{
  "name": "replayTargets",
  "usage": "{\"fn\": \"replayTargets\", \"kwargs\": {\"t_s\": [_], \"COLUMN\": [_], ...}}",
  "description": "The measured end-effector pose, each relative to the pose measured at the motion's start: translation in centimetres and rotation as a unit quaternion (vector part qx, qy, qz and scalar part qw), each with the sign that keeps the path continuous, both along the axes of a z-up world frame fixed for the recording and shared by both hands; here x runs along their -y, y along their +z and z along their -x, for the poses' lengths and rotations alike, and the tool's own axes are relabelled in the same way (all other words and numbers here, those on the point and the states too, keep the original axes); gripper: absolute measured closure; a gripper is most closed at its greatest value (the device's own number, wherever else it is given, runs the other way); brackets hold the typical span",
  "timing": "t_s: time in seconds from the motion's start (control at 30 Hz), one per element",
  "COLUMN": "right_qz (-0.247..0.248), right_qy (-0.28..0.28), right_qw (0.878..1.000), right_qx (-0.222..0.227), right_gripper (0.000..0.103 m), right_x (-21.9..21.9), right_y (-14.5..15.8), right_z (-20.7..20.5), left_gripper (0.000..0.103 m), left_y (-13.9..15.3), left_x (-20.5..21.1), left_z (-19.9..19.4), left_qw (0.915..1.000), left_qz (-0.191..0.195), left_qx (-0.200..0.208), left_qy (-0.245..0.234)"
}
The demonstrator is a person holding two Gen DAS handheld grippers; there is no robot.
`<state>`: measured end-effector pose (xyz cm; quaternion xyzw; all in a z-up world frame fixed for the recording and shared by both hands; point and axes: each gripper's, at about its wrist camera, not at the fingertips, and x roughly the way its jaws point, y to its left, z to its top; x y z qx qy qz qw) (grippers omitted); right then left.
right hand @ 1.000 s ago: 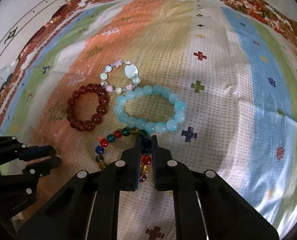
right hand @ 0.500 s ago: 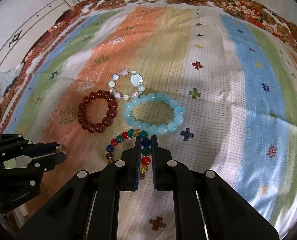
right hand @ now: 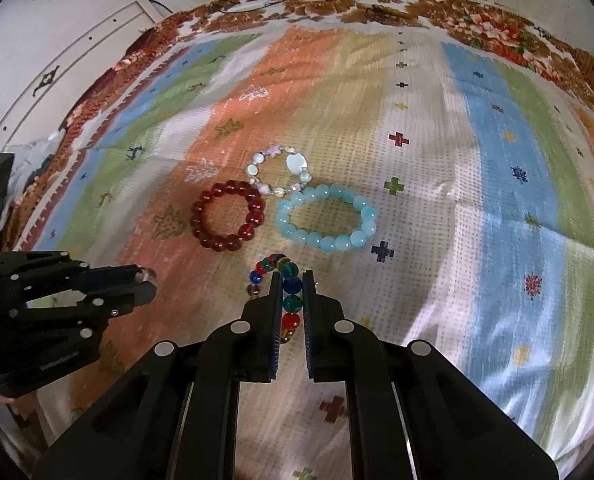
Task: Organize jewelry
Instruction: 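Close left tool on bronze ring while right tool grasps multicolour bead bracelet, then carry ring in left tool to silver tin while right tool carries multicolour bracelet there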
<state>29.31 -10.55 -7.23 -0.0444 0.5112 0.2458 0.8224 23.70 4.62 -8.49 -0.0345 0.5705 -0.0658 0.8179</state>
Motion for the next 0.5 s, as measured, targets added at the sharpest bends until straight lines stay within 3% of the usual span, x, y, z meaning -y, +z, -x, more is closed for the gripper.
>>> {"fn": "replayTargets", "kwargs": {"t_s": [0.5], "right_qz": [-0.019], "right_qy": [0.001], "right_qw": [1.0], "right_qx": [0.025], "right_gripper": [0.093], "right_x": [0.6], "right_y": [3.0], "right_z": [2.7], "left_gripper": [0.084], "left_y": [1.2], "left_x": [0.1], "left_z": [1.1], "left_qw": [0.9999], "left_qz": [-0.003], "left_qx": [0.015], "left_qy": [0.004]}}
